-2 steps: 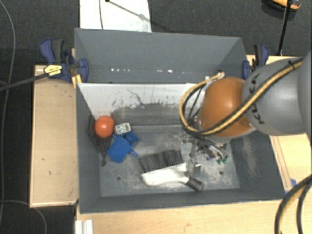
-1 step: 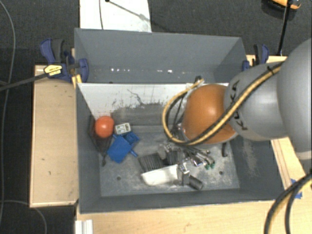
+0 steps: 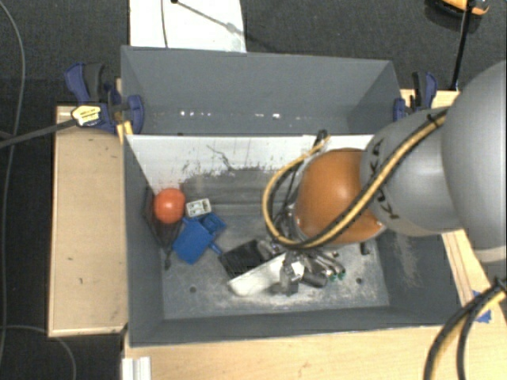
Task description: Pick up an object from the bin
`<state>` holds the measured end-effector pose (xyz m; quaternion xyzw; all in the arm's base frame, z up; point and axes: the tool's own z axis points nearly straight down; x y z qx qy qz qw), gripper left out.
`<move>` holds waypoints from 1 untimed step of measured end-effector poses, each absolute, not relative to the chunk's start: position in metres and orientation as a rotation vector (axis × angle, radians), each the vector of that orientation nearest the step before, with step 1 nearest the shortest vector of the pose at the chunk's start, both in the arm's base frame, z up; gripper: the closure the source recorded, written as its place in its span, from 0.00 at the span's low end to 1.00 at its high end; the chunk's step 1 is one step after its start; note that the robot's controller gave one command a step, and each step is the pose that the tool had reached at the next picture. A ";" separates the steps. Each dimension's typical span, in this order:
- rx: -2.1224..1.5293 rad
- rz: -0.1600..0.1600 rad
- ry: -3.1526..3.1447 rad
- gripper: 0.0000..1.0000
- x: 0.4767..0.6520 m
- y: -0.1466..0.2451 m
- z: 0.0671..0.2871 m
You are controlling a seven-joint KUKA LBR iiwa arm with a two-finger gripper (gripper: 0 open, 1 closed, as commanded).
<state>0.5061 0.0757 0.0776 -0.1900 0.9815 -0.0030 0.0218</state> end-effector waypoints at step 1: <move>-0.574 -0.009 3.040 1.00 0.497 0.076 0.076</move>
Offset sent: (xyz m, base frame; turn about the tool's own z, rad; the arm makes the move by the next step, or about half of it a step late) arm 0.0013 0.0079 0.1189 0.0130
